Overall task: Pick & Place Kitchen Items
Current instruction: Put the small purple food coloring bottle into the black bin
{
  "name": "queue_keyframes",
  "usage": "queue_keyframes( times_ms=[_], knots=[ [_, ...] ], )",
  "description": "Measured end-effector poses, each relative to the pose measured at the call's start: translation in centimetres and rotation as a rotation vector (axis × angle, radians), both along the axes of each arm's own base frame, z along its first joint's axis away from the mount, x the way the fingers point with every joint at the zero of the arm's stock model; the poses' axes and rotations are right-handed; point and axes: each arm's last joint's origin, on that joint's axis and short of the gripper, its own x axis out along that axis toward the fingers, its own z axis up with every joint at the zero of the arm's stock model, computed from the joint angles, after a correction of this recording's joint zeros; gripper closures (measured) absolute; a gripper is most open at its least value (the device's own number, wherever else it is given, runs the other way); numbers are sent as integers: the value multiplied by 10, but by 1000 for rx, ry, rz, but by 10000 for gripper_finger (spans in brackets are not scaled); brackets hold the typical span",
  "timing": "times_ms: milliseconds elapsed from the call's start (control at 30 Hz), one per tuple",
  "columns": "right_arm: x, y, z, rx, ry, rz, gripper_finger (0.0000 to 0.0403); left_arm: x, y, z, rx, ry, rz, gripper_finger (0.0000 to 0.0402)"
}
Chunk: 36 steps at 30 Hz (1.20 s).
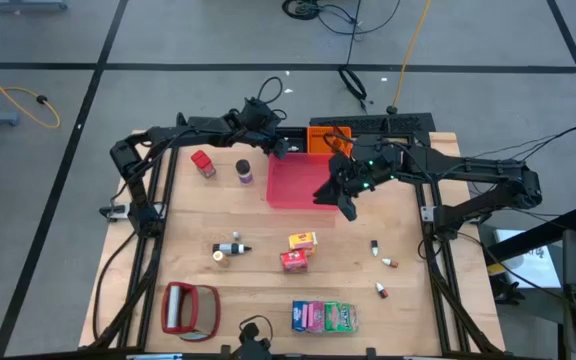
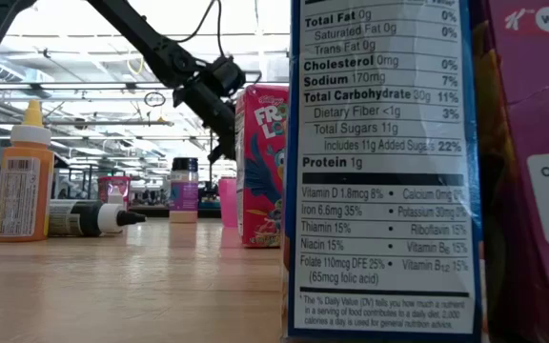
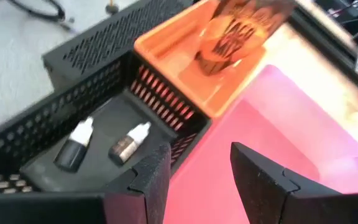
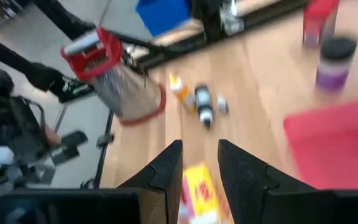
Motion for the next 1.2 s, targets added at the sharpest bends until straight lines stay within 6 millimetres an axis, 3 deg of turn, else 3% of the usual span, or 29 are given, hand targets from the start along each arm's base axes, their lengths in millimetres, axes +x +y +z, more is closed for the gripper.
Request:
queue_keyframes(
  times_ms=[300, 533, 833, 1200],
  knots=[
    [-41, 22, -19, 160, 437, -18, 310, -2, -20, 37, 100, -55, -28, 231],
    [-57, 40, -29, 249, 681, -71, 310, -3, -33, 56, 141, -97, -38, 231],
    [-69, 44, -40, 274, 857, -403, 310, 2, -46, 59, 141, -102, -75, 231],
    [-80, 54, -104, 330, 1072, -536, 310, 5, -51, 59, 145, -100, -83, 231]
  ],
)
